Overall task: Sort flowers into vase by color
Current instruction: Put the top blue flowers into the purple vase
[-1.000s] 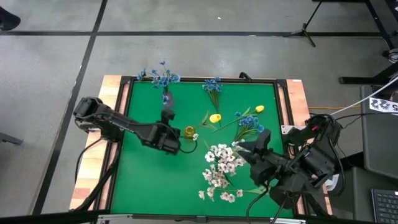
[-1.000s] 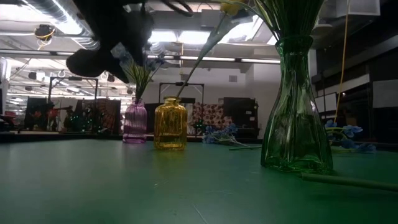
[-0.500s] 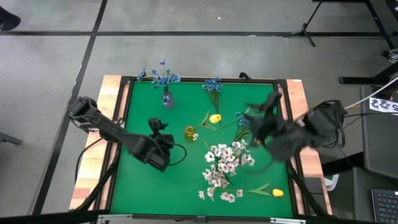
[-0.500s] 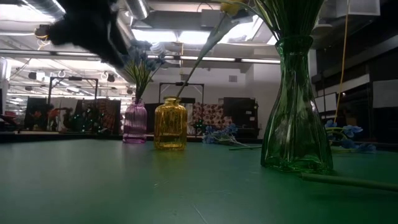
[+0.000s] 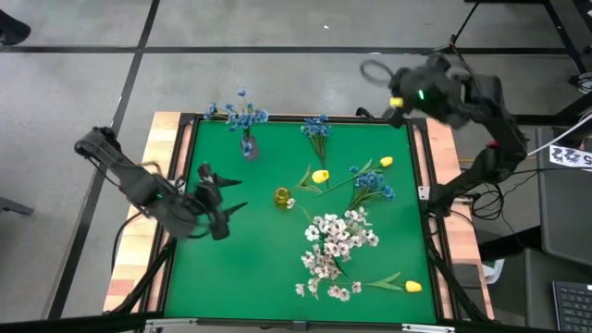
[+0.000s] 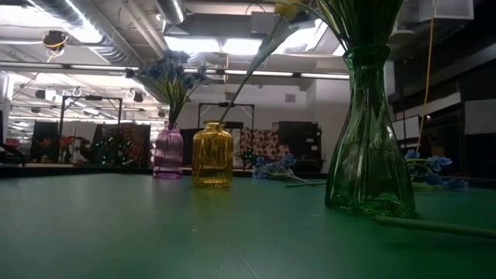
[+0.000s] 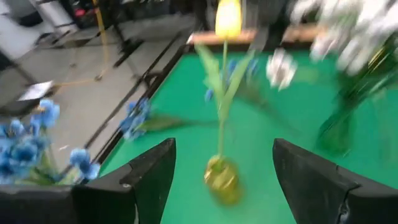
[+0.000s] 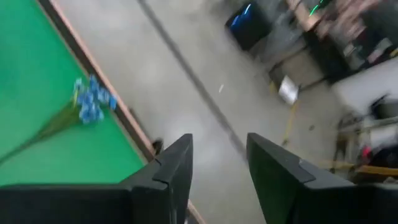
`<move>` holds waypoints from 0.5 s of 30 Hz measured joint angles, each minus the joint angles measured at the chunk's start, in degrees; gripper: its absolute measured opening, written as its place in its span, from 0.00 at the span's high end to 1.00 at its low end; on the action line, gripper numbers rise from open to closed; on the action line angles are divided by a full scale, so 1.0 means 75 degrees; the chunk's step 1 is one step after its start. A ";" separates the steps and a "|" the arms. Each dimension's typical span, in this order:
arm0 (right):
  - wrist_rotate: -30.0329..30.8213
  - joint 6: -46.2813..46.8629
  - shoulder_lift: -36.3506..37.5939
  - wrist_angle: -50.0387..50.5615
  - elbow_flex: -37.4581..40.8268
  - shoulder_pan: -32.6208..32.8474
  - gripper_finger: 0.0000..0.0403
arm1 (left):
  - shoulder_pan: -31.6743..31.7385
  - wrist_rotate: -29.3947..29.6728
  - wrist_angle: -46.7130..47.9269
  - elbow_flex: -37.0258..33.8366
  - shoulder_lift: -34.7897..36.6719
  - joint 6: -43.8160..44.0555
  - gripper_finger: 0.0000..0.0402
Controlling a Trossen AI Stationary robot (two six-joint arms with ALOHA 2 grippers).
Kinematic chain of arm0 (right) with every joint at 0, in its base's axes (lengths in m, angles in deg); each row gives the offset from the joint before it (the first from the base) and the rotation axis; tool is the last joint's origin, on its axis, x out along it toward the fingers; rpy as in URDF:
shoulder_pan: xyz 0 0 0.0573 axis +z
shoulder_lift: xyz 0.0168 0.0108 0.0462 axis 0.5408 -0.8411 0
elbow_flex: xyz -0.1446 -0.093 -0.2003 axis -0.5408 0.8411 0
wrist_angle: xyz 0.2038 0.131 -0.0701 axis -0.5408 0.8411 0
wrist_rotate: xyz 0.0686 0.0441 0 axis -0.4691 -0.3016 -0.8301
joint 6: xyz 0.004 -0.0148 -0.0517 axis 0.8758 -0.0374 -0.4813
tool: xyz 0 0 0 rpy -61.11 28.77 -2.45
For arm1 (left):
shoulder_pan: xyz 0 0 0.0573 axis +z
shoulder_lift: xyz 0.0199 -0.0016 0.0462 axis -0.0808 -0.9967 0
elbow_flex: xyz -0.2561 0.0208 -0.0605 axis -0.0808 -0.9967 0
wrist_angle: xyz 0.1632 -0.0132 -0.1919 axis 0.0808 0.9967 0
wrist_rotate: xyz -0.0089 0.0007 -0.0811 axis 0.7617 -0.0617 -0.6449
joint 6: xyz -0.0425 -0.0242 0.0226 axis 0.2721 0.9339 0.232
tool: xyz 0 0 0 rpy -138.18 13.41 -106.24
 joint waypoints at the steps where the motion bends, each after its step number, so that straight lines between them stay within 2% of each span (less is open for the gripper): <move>1: -0.0432 -0.0158 -0.0060 0.0003 0.0000 -0.0406 0.62 | -0.0037 0.0005 -0.0241 0.0000 0.0189 -0.0128 0.35; 4: -0.1411 -0.0508 -0.0278 -0.0045 0.0236 -0.1353 0.62 | -0.0182 0.0006 -0.0823 0.0003 0.0686 -0.0328 0.35; 7: -0.2164 -0.0559 -0.0422 -0.0327 0.1046 -0.1995 0.62 | -0.0339 0.0005 -0.1043 0.0003 0.1011 -0.0220 0.35; 11: -0.3859 -0.0951 -0.0433 -0.1720 0.3029 -0.2633 0.62 | -0.0474 0.0003 -0.0971 0.0003 0.1170 0.0075 0.35; 15: -0.4860 -0.0960 -0.0451 -0.3868 0.5295 -0.2882 0.62 | -0.0478 0.0000 -0.0900 0.0003 0.1151 0.0155 0.35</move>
